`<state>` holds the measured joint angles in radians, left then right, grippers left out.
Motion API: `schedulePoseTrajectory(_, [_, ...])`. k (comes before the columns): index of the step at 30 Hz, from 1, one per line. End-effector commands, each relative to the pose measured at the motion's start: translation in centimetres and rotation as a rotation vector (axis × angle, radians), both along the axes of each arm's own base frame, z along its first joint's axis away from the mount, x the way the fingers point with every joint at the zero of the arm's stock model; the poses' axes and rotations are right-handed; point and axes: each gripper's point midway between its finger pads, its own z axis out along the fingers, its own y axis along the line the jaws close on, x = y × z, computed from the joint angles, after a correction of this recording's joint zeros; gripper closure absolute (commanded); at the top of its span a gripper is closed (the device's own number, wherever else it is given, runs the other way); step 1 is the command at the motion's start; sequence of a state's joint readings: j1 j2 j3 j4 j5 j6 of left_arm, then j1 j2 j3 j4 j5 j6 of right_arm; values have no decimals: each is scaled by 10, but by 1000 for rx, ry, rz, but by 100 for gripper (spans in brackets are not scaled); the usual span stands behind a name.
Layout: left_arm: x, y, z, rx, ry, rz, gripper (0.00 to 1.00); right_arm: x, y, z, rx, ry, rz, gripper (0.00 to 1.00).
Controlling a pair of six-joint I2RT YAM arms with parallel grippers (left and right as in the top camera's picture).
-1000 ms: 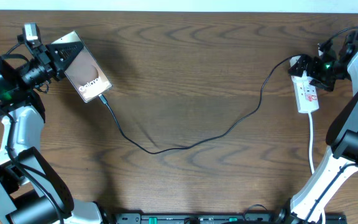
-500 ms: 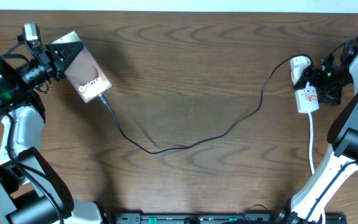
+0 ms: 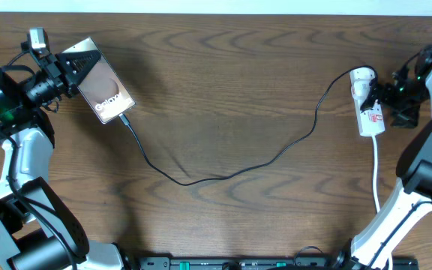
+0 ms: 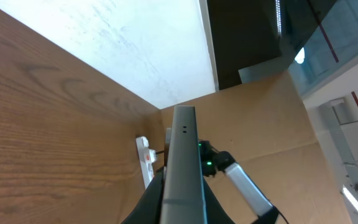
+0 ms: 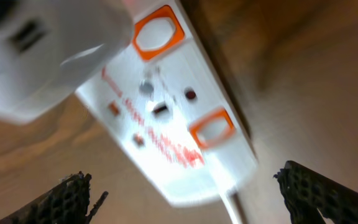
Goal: Plug charger to phone and switch on socket
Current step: 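Lower the plugged phone toward the table with the left gripper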
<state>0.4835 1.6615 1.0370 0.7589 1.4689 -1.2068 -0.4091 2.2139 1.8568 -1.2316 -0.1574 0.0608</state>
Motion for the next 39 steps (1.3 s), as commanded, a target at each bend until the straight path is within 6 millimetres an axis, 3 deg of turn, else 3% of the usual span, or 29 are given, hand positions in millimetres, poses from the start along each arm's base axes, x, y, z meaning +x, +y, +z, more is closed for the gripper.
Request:
schedulePoseTrajectory(1, [-5, -3, 7, 14, -23, -22, 93, -3, -7, 55, -87, -85, -15, 5])
schedulePoseTrajectory(6, [-6, -3, 7, 14, -23, -29, 93, -20, 2, 110, -110, -153, -59, 5])
schedulePoseTrajectory(11, [-6, -3, 7, 15, -23, -29, 93, -36, 23, 170, -119, -278, -86, 7])
schedulePoseTrajectory(14, [-6, -3, 7, 16, -25, -29, 93, -39, 57, 222, -63, -456, -28, 4])
schedulePoseTrajectory(16, [-6, -3, 7, 17, -26, -29, 93, -43, 88, 267, -21, -626, 41, 1])
schedulePoseTrajectory(18, [-6, -3, 7, 16, -25, -30, 93, -52, 98, 290, -39, -700, 66, 1])
schedulePoseTrajectory(22, [-8, -4, 7, 17, -25, -39, 93, -60, 101, 302, -50, -737, 73, 1])
schedulePoseTrajectory(28, [-9, -11, 7, 17, -25, -62, 93, -61, 102, 302, -49, -735, 73, 1])
schedulePoseTrajectory(39, [-11, -70, 1, 44, -67, -206, 93, -61, 102, 302, -49, -735, 74, 1])
